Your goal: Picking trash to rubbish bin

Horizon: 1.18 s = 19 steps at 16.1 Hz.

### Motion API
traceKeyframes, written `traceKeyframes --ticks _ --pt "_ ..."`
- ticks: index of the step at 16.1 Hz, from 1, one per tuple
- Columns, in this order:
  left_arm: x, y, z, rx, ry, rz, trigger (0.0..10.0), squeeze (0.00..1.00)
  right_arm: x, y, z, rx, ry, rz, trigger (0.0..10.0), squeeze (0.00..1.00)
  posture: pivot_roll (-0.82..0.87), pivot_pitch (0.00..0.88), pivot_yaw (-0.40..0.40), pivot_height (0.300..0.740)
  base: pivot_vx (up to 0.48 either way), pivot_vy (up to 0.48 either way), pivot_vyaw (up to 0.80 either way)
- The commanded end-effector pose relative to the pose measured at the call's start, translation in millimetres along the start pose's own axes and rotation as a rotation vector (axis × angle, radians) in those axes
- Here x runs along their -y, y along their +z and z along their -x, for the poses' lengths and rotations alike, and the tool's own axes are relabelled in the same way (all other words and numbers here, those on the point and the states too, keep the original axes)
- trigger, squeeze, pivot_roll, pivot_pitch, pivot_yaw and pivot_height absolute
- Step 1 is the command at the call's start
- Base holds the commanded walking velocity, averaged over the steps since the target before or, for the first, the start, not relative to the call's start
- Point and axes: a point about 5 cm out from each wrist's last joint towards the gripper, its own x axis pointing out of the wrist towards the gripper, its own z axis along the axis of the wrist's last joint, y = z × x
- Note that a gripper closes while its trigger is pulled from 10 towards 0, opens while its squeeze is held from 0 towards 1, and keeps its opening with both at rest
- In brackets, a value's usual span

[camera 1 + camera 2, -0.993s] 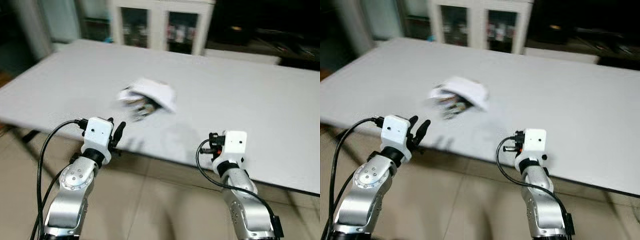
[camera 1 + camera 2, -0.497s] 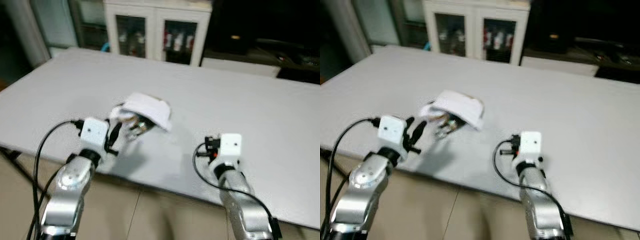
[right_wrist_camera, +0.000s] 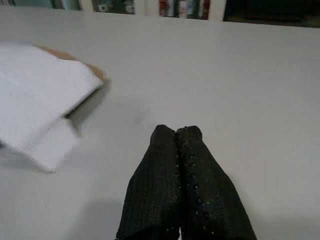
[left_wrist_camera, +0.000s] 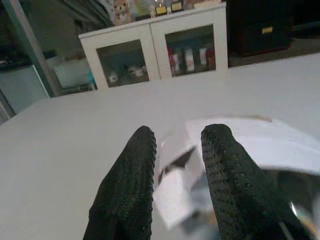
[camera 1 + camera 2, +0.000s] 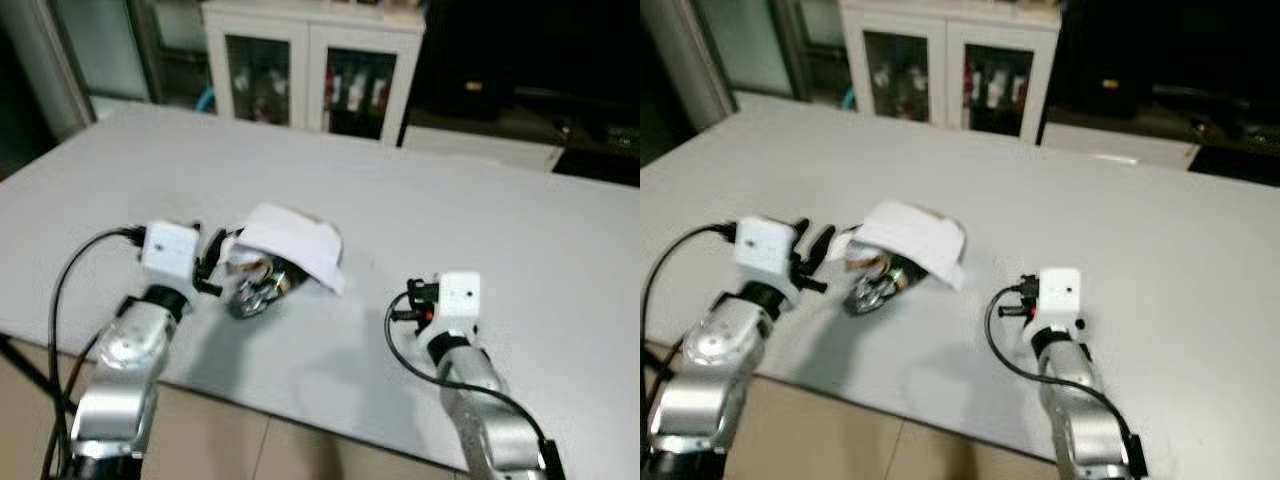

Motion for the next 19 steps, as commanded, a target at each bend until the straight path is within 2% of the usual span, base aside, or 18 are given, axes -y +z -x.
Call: traceKeyframes --ticks 1,2,3,5,7,10,11,12,13,14,15,16,17,19 --pt "6.0 5 -3.9 0.021 -0.032 0.013 10.0 1.0 8.1 0 1.8 -0.001 -0.019 -0.002 10.0 0.0 0.06 0.0 -0.023 0.74 0.0 0.0 0.0" --pt "3.7 7 -4.3 0.047 -0.054 0.005 10.0 1.0 6.7 1 1.6 0.002 -0.004 -0.002 10.0 0.0 0.06 0.0 -0.026 0.74 0.0 0.0 0.0" --pt "-0.1 5 -7.9 0.033 -0.065 -0.002 10.0 1.0 4.3 2 1.6 0.006 0.013 -0.003 10.0 0.0 0.06 0.0 -0.032 0.74 0.0 0.0 0.0" --pt "-11.8 2 -21.3 0.026 -0.044 0.043 10.0 1.0 1.6 3 1.5 0.005 0.032 -0.002 10.0 0.0 0.05 0.003 -0.041 0.74 0.0 0.0 0.0" --pt "-17.1 0 -28.1 0.019 -0.057 0.025 10.0 1.0 1.5 3 1.6 0.005 0.041 0.004 10.0 0.0 0.04 0.003 -0.043 0.74 0.0 0.0 0.0" --pt "-19.2 -5 -37.5 -0.012 -0.154 -0.045 10.0 1.0 5.5 5 2.6 0.007 0.039 0.011 10.0 0.0 0.03 0.004 -0.044 0.74 0.0 0.0 0.0" --pt "-17.7 -13 -42.1 -0.052 -0.263 -0.152 10.0 1.0 6.8 5 3.9 0.004 0.039 0.015 10.0 0.0 0.02 0.006 -0.043 0.74 0.0 0.0 0.0" --pt "-18.3 -16 -43.6 -0.077 -0.308 -0.229 10.0 1.0 7.0 5 4.8 0.002 0.041 0.017 10.0 0.0 0.02 0.008 -0.044 0.74 0.0 0.0 0.0" --pt "-21.5 -18 -46.6 -0.089 -0.314 -0.316 10.0 1.0 6.9 4 5.3 -0.002 0.044 0.018 10.0 0.0 0.01 0.01 -0.045 0.74 0.0 0.0 0.0" --pt "-23.2 -18 -48.7 -0.096 -0.321 -0.36 10.0 1.0 6.5 4 5.6 -0.006 0.049 0.02 10.0 0.0 0.01 0.012 -0.046 0.74 0.0 0.0 0.0" --pt "-26.2 -18 -53.4 -0.111 -0.347 -0.463 10.0 0.81 4.9 3 6.3 -0.014 0.065 0.028 10.0 0.0 0.01 0.015 -0.047 0.74 0.0 0.0 0.0" --pt "-28.3 -17 -56.7 -0.119 -0.371 -0.535 10.0 0.0 4.1 3 7.0 -0.016 0.074 0.034 10.0 0.0 0.01 0.016 -0.047 0.74 0.0 0.0 0.0" --pt "-29.9 -14 -62.2 -0.111 -0.398 -0.595 10.0 0.0 4.9 3 8.0 -0.018 0.074 0.035 10.0 0.0 0.0 0.018 -0.047 0.74 0.0 0.0 0.0" --pt "-28.3 -13 -67.2 -0.109 -0.416 -0.627 10.0 0.0 5.9 3 8.8 -0.021 0.071 0.036 10.0 0.0 -0.01 0.02 -0.048 0.74 0.0 0.0 0.0"
